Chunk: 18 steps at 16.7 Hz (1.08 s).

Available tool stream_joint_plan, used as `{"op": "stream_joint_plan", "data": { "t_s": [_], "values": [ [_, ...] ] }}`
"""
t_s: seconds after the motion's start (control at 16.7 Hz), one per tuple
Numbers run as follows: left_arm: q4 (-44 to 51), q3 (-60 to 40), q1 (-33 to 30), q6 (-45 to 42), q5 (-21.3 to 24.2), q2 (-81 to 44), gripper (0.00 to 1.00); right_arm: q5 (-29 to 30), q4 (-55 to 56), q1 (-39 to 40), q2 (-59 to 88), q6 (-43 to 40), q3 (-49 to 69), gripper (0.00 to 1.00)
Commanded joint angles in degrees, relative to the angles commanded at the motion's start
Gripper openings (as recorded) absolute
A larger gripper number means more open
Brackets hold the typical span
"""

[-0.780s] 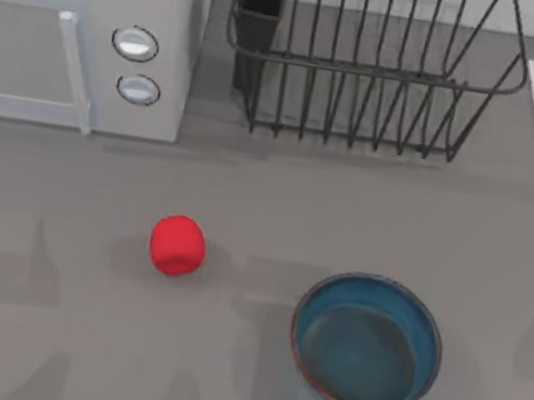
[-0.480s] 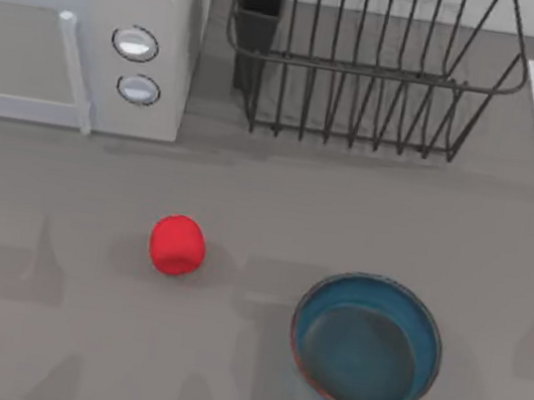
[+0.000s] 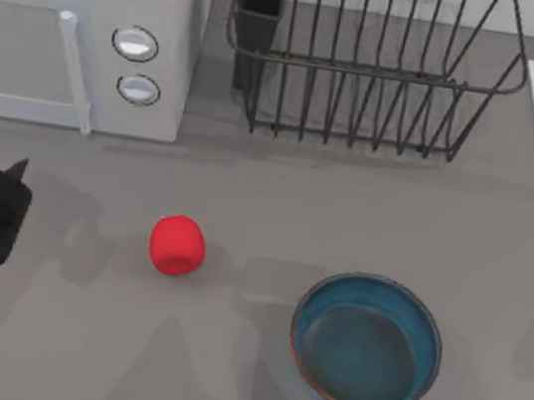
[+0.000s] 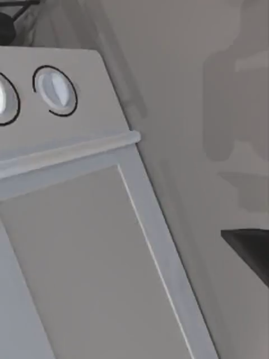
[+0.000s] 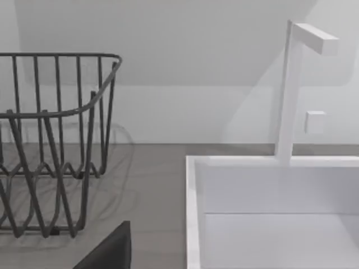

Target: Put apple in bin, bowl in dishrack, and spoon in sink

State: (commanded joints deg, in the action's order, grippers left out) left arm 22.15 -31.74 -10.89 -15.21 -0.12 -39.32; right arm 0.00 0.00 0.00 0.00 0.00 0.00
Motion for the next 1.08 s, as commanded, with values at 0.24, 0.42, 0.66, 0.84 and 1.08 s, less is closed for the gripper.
{"op": "stream_joint_plan", "data": {
  "t_s": [0.24,0.42,0.66,0.84,1.08],
  "values": [
    [13.1,-17.3,-6.1,-8.7,-0.2,-26.3,1.00,0.0,0.0,0.0,0.0,0.0,0.0,1.00],
    [22.4,-29.5,-10.4,-14.8,-0.3,-43.5,1.00,0.0,0.0,0.0,0.0,0.0,0.0,1.00],
    [32.4,-43.7,-15.3,-21.5,-0.3,-61.6,1.00,0.0,0.0,0.0,0.0,0.0,0.0,1.00],
    [37.4,-51.6,-17.8,-25.1,-0.3,-71.5,1.00,0.0,0.0,0.0,0.0,0.0,0.0,1.00],
    [40.2,-56.5,-19.4,-27.2,-0.3,-76.8,1.00,0.0,0.0,0.0,0.0,0.0,0.0,1.00]
  ]
}}
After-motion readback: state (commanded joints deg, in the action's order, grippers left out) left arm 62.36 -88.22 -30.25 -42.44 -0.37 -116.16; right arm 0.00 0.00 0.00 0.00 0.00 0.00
